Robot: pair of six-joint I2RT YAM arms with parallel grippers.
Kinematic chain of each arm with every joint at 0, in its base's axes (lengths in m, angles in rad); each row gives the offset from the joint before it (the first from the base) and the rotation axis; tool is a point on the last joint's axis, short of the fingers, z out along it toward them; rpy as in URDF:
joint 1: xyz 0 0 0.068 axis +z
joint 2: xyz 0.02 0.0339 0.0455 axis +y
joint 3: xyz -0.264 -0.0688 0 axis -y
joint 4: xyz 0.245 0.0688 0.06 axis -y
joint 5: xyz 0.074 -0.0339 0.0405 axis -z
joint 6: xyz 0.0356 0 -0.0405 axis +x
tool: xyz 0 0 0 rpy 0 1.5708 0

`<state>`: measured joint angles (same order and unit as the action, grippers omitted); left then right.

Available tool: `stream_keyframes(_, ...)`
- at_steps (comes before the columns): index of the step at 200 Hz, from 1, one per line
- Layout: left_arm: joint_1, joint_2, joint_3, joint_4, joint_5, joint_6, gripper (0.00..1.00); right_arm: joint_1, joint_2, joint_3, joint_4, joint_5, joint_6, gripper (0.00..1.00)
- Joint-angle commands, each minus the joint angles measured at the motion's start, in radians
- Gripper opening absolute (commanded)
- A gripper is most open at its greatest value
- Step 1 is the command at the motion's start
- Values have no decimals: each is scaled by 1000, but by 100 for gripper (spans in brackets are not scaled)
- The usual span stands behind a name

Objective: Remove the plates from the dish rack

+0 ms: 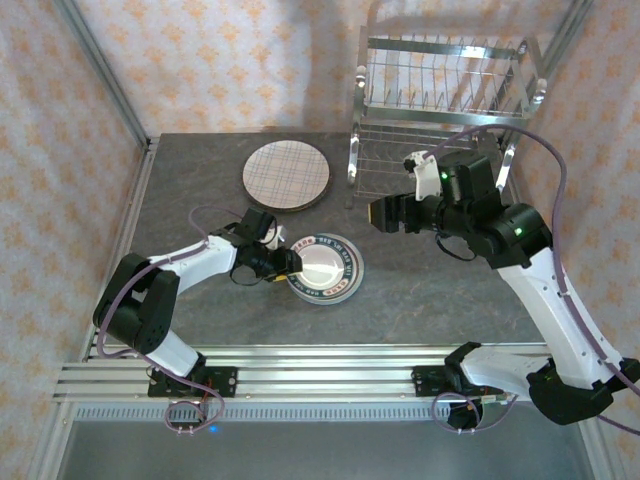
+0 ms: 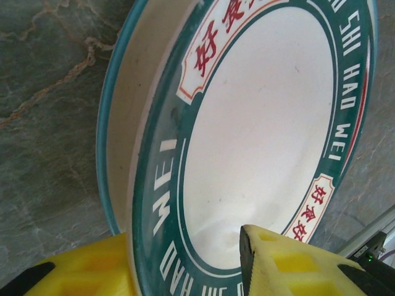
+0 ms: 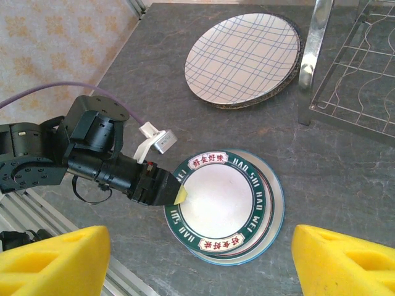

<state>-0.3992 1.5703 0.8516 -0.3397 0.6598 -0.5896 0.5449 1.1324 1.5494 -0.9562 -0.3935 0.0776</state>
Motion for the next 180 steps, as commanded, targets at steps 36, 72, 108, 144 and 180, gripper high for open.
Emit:
stream_keyframes(36, -24, 46, 75, -103, -65, 75, 41, 6, -2, 6, 22, -8, 8, 77)
stream_keyframes(72, -46, 61, 114, -158, -104, 100, 42, 6, 4, 6, 20, -13, 8, 77)
stream_keyframes(108, -68, 69, 158, -230, -155, 129, 47, 6, 12, 8, 15, -4, 12, 78)
stream_keyframes(144, -87, 41, 203, -307, -247, 149, 61, 7, 16, 11, 0, 73, 24, 78)
stream_keyframes(180, -87, -11, 230, -345, -297, 162, 76, 7, -1, 5, -4, 196, 52, 81)
